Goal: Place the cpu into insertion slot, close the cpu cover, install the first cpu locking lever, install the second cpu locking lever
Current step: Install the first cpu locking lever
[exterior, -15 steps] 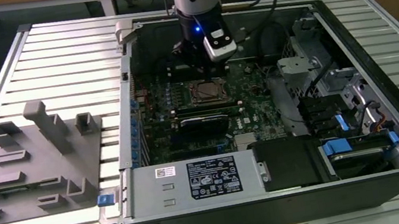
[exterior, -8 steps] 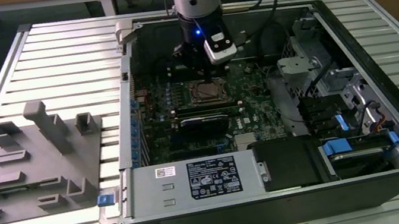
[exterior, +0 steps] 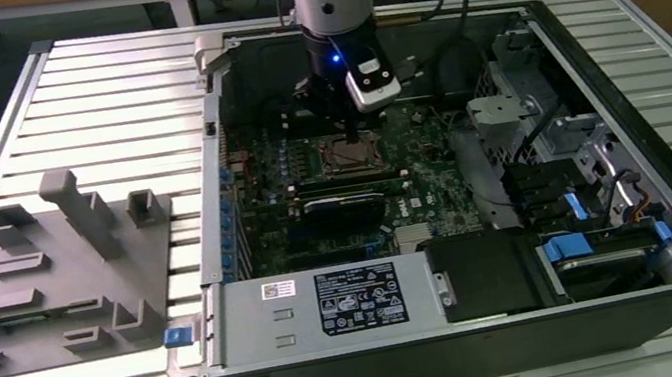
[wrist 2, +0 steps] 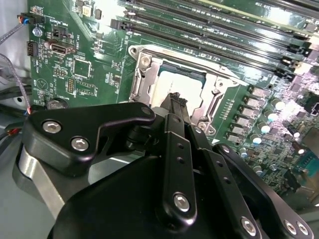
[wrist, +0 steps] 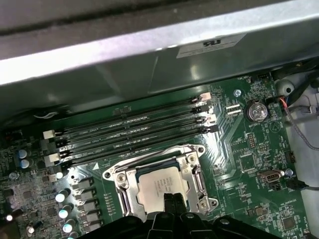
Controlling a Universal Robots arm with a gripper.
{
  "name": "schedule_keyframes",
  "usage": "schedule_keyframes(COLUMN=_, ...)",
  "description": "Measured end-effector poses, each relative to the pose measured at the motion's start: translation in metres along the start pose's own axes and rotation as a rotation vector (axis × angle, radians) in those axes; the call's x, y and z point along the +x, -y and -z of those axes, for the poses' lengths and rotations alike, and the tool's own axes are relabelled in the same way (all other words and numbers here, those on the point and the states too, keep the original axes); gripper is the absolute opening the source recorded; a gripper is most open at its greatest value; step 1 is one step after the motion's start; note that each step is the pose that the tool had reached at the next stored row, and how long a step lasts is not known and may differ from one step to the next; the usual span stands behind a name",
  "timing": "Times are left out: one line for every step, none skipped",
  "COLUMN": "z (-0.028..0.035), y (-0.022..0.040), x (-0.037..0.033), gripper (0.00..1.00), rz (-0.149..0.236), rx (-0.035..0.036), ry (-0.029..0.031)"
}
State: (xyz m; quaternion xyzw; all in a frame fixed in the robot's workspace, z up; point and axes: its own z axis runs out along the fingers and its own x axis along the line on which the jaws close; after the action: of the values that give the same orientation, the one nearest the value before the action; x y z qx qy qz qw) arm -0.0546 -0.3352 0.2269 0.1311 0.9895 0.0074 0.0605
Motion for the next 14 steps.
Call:
schedule_keyframes(z=-0.0005, y=-0.0002, x=-0.0008, gripper=0.11, rz=0.0, rx=0.0001, ry=0.0001)
schedule_keyframes(z=-0.0009, y=-0.0004, x=-0.0014, gripper=0.11, rz=0.0, rx=0.0001, ry=0.0001)
schedule_keyframes(z=-0.001, y=-0.0004, x=-0.0016, gripper=0.11, rz=0.0, rx=0.0002, ry=0.0)
schedule_keyframes(z=-0.001, y=-0.0004, x=-0.0016, gripper=0.11, rz=0.0, rx=0.0002, ry=0.0001)
schedule_keyframes(z=-0.0011, y=-0.0004, x=-0.0016, gripper=0.11, rz=0.0, rx=0.0001, ry=0.0001)
schedule_keyframes(z=-0.0011, y=-0.0004, x=-0.0016, gripper=0.11, rz=0.0, rx=-0.0001, ry=0.0002)
schedule_keyframes(z=-0.0011, y=-0.0004, x=-0.0016, gripper=0.11, rz=0.0, rx=-0.0001, ry=0.0001)
schedule_keyframes(z=-0.0011, y=-0.0004, x=-0.0016, gripper=0.11, rz=0.0, rx=0.0001, ry=0.0001)
schedule_keyframes(z=-0.0011, y=-0.0004, x=-0.0016, gripper=0.11, rz=0.0, rx=0.0, ry=0.0001)
schedule_keyframes(z=-0.001, y=0.0, x=-0.0018, gripper=0.11, rz=0.0, rx=0.0002, ry=0.0001)
schedule_keyframes(z=-0.001, y=0.0003, x=-0.0019, gripper=0.11, rz=0.0, rx=0.0002, ry=0.0)
schedule_keyframes(z=-0.0011, y=0.0006, x=-0.0019, gripper=0.11, rz=0.0, rx=0.0, ry=0.0001)
schedule_keyframes(z=-0.0011, y=0.0006, x=-0.0019, gripper=0.11, rz=0.0, rx=0.0001, ry=0.0001)
schedule_keyframes(z=-0.0011, y=0.0006, x=-0.0019, gripper=0.11, rz=0.0, rx=0.0002, ry=0.0001)
